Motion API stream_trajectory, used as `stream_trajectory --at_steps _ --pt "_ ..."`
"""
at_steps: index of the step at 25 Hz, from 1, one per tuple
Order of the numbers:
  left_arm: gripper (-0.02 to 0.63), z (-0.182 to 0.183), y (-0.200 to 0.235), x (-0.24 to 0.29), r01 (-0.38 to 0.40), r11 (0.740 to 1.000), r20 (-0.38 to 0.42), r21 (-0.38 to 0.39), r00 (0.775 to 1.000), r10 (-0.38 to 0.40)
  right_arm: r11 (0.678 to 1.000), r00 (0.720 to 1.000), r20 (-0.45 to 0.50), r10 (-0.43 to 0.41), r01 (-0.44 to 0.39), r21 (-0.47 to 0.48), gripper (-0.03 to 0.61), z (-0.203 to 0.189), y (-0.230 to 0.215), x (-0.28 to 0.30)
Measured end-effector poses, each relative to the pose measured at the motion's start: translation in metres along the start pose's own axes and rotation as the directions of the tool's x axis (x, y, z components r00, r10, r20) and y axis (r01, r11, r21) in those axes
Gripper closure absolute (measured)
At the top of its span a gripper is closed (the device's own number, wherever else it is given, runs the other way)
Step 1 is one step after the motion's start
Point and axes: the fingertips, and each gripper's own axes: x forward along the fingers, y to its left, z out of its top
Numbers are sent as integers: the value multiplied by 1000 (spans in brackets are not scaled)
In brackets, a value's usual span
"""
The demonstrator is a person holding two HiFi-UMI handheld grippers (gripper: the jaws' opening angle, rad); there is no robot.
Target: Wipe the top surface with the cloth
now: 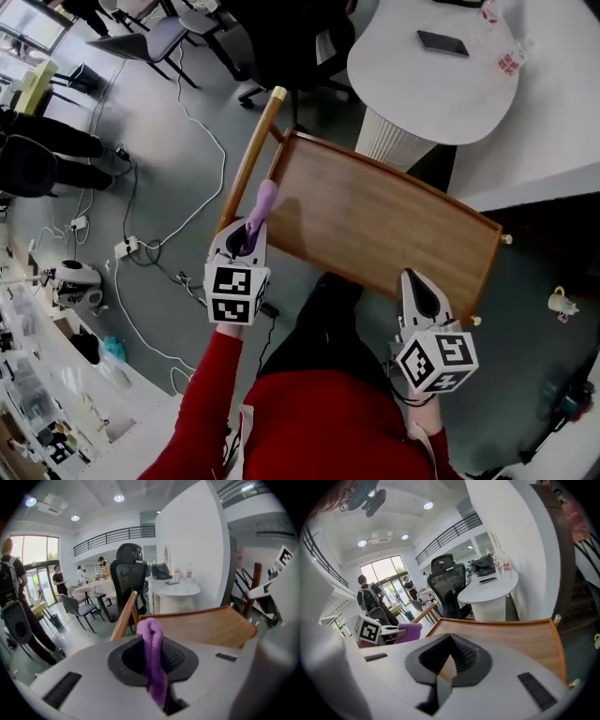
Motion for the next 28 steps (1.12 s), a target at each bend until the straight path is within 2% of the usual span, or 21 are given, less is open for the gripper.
stream_trajectory --at_steps 4,7,9,11,13,15,17,18,20,23,25,27,28 --pt "565 -37 11 1 -62 998 -94 3 994 62 1000 999 -30 15 -16 -16 575 -4 9 6" --pt "565 -56 4 15 -40 999 -146 -10 988 38 1000 999 -32 -12 12 6 575 -8 8 4" --pt "565 -67 -8 26 19 1000 -178 -12 984 -21 998 998 -26 -51 52 32 575 -15 6 -2" --pt "565 -74 -32 38 110 994 -204 -16 973 -111 992 994 -21 -105 107 62 575 -23 -2 -12" --pt "565 -77 -66 49 213 977 -227 -11 951 -210 982 986 -17 -166 167 92 575 -31 -12 -24" --pt "565 -76 -108 55 322 947 -240 -6 918 -314 964 973 -12 -229 229 133 575 -39 -23 -39" --pt "565 -73 -158 58 441 897 -253 -2 868 -427 935 954 -5 -301 296 193 575 -52 -35 -56" --pt "565 -72 -185 60 503 864 -265 6 834 -484 915 940 0 -342 333 230 575 -61 -43 -65" --pt "565 -75 -245 67 617 786 -296 34 758 -582 864 906 8 -424 402 304 575 -81 -64 -83" --pt "565 -83 -338 73 737 674 -340 57 649 -680 788 857 0 -515 474 394 575 -114 -98 -113" --pt "565 -85 -396 65 806 586 -366 79 570 -735 723 816 -12 -578 519 456 575 -132 -109 -137" --pt "565 -85 -445 49 866 486 -389 117 490 -780 650 768 -23 -640 557 517 575 -147 -109 -160" --pt "565 -85 -465 41 886 444 -396 131 458 -796 619 748 -27 -664 569 541 575 -154 -107 -170"
